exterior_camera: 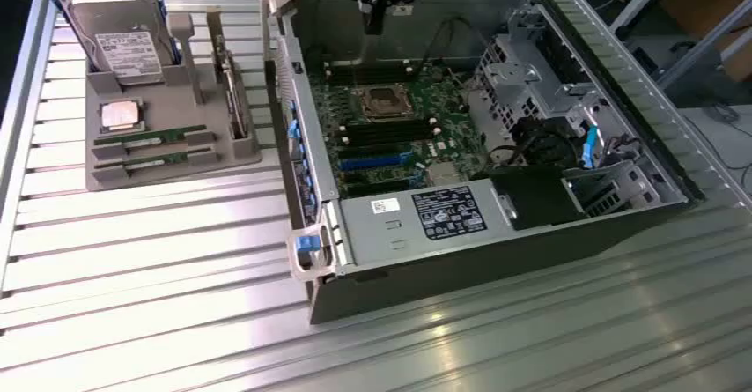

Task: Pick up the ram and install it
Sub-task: 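Reach for the ram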

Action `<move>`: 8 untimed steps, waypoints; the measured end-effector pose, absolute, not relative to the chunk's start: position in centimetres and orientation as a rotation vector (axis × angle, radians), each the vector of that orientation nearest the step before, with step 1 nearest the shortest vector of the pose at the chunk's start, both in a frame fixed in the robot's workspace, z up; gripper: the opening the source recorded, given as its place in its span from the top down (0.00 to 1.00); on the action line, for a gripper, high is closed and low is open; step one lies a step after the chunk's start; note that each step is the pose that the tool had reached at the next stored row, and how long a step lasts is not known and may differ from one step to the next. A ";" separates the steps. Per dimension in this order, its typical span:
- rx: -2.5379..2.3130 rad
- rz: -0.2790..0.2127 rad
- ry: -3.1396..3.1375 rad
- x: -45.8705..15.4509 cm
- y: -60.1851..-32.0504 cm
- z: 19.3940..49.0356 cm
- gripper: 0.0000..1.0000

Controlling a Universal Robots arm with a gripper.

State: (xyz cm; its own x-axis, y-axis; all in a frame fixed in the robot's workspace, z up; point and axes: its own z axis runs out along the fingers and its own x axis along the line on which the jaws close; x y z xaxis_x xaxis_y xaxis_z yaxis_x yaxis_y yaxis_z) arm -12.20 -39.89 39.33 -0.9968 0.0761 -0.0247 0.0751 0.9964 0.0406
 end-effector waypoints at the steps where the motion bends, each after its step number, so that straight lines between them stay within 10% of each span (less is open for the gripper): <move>1: 0.118 0.062 3.112 -12.6 -39.9 39.3 0.90; 8: 0.118 0.062 3.112 -13.3 -39.9 39.3 0.90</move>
